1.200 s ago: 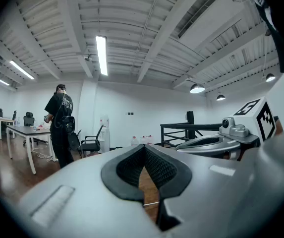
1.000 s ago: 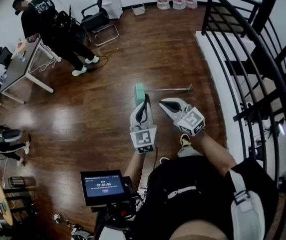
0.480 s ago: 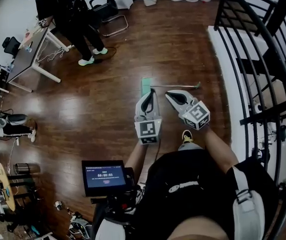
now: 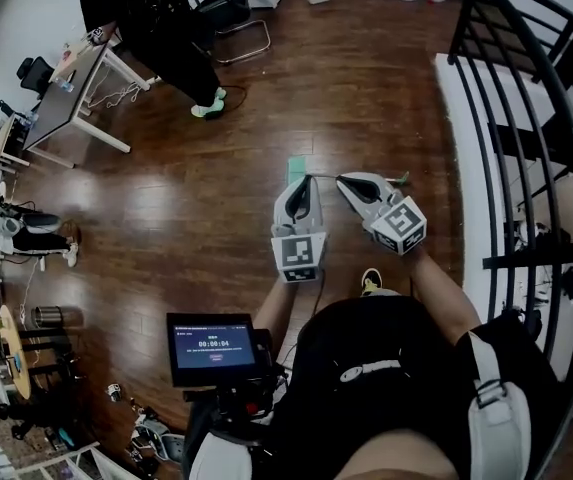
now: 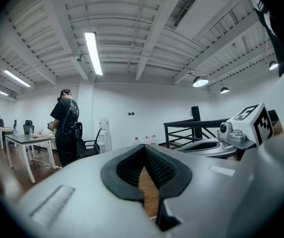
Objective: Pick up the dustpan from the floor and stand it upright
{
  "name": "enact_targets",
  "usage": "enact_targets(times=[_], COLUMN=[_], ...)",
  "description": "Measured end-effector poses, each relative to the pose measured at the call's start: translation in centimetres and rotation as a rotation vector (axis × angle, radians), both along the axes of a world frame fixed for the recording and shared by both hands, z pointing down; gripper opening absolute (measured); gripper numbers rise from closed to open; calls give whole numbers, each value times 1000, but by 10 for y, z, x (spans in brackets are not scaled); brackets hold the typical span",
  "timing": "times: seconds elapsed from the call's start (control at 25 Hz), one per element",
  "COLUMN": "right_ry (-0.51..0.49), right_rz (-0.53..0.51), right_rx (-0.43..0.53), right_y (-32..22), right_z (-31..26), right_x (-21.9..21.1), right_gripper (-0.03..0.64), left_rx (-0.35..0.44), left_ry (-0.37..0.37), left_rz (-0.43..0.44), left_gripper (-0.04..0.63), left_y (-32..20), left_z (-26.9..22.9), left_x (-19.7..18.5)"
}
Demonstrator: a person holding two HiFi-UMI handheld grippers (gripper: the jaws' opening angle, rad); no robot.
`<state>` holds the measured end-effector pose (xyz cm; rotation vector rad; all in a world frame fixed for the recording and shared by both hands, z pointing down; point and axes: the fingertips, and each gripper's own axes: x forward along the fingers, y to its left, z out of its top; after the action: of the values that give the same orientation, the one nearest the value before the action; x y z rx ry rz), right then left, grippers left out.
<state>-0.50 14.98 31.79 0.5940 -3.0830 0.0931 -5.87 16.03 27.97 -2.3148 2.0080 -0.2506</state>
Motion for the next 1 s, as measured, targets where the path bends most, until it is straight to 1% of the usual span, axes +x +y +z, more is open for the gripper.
enact_targets(times=[0.12,0.2,0.32,0.44,0.68,0.88,1.0], right_ry=[-6,-7,-21,-39,-52,-33,-28], right_rz=[-8,-11,-8,-3,17,45,60], right_rx=[-5,-18,-12,-23,-56,-55,-46], right_y=[-11,-15,-29,-37,-47,-67,-85], right_z=[-5,-7,-12,-14,-8,-6,3], right_x=[6,9,11,15,23,17,8], right_gripper=[3,3,3,3,3,3,3], left_rx=[-16,-37,-34,-38,-60,-64,-66], left_ry=[3,-7,50,21,37,52,34], left_rz=[-16,-11,-11,-15,9,34,54], left_gripper=[20,18,18,18,18,18,18], left_y=[-11,-14,-22,-28,-40,-60,-80], left_z=[-3,-3,-11,-11,-1,4,8], left_x=[4,6,10,11,20,14,4])
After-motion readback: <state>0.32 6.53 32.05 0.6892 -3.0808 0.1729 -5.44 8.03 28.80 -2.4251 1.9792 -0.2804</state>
